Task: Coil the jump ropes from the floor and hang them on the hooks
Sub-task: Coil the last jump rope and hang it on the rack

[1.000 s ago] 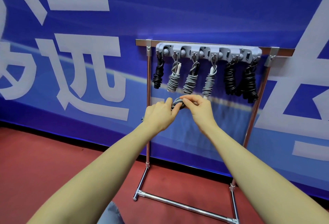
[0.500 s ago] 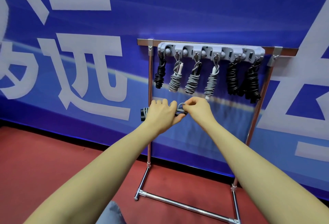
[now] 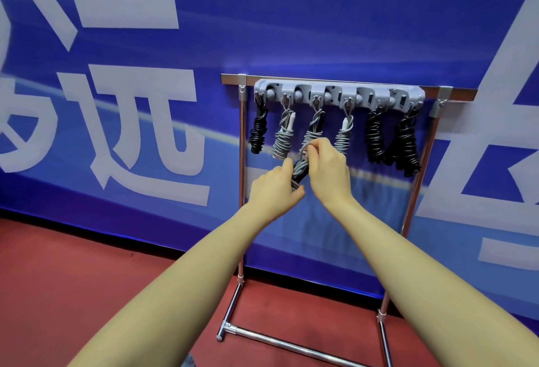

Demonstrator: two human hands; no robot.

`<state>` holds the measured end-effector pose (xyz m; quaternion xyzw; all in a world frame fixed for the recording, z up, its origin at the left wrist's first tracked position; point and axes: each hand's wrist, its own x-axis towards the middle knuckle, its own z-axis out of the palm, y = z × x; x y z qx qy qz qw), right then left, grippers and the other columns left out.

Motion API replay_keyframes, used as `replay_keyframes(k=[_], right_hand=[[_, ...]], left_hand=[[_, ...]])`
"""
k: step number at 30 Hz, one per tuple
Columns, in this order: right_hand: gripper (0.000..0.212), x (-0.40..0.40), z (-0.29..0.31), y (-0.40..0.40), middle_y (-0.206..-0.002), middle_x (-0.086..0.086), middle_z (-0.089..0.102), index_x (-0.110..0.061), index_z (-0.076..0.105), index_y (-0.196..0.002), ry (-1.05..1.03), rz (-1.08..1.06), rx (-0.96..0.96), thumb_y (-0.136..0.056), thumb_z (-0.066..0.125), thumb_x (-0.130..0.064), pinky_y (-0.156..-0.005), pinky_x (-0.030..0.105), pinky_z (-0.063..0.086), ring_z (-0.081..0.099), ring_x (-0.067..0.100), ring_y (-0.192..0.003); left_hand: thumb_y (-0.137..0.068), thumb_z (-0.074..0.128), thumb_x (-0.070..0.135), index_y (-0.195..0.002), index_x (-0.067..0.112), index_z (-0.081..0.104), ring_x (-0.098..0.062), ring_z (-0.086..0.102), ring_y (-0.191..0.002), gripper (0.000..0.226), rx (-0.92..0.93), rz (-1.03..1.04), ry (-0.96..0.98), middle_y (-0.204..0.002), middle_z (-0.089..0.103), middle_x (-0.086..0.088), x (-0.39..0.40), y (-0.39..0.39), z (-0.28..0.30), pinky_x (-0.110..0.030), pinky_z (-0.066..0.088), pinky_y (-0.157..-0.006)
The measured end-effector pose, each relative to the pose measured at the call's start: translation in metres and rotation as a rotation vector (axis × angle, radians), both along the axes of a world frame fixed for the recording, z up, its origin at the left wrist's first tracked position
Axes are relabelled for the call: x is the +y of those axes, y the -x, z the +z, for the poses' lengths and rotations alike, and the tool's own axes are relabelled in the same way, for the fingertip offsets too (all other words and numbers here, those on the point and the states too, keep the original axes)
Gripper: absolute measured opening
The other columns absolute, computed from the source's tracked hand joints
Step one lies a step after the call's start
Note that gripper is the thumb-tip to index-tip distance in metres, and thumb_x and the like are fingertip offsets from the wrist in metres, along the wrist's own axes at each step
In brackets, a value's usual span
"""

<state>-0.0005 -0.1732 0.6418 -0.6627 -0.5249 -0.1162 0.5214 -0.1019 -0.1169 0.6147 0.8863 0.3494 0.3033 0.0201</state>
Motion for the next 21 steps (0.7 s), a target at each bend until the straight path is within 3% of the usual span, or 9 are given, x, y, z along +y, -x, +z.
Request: replay_keyframes(k=[3,6,10,13,17,21], right_hand=[[0.020,0.001,0.001,-0.005,-0.071,0.004,0.060,-0.008,0.056,-0.088,-0.009,-0.056,0.121,-0.099,0.044,-0.020,-0.064,0.038,0.039,0.052,0.029,-0.071],[0.024,0.001,0.001,-0.012,-0.070,0.009,0.064,-0.007,0.058,-0.083,-0.033,-0.082,0.259,-0.096,0.043,-0.020,-0.073,0.044,0.047,0.057,0.032,-0.075],[0.022,-0.001,-0.001,-0.018,-0.068,0.004,0.064,-0.010,0.058,-0.082,-0.031,-0.035,0.306,-0.095,0.046,-0.023,-0.073,0.047,0.051,0.061,0.029,-0.072],[0.018,-0.004,0.003,-0.022,-0.070,-0.002,0.065,-0.016,0.059,-0.081,-0.050,-0.012,0.320,-0.093,0.052,-0.027,-0.074,0.047,0.052,0.062,0.025,-0.073],[0.015,-0.009,0.013,-0.033,-0.064,-0.007,0.063,-0.027,0.061,-0.073,-0.039,0.003,0.275,-0.087,0.058,-0.033,-0.072,0.048,0.052,0.061,0.024,-0.069],[0.013,-0.016,0.021,-0.049,-0.068,-0.006,0.066,-0.033,0.064,-0.073,0.001,-0.015,0.217,-0.085,0.059,-0.033,-0.073,0.045,0.052,0.064,0.022,-0.074]], left_hand=[[-0.091,0.049,0.036,-0.113,0.013,0.037,-0.025,0.051,-0.071,0.033,0.042,0.010,-0.046,-0.084,0.053,-0.001,-0.005,-0.002,-0.002,-0.031,0.035,-0.056],[-0.092,0.048,0.037,-0.117,0.015,0.034,-0.030,0.056,-0.075,0.036,0.069,-0.015,-0.032,-0.083,0.050,-0.001,-0.009,-0.005,-0.007,-0.031,0.036,-0.057],[-0.094,0.045,0.049,-0.119,0.017,0.032,-0.031,0.056,-0.082,0.043,0.057,-0.034,0.074,-0.093,0.052,-0.004,-0.006,-0.009,-0.010,-0.033,0.038,-0.059],[-0.094,0.034,0.059,-0.123,0.022,0.031,-0.031,0.051,-0.092,0.047,0.056,-0.075,0.185,-0.104,0.050,-0.008,-0.005,-0.013,-0.006,-0.039,0.042,-0.070],[-0.097,0.027,0.054,-0.107,0.018,0.041,-0.033,0.049,-0.099,0.040,-0.039,-0.119,0.265,-0.105,0.049,-0.008,-0.009,-0.024,0.007,-0.047,0.043,-0.085],[-0.095,0.047,0.041,-0.100,0.014,0.053,-0.022,0.056,-0.093,0.028,-0.256,-0.162,0.212,-0.100,0.059,-0.002,-0.010,-0.048,0.032,-0.044,0.048,-0.081]])
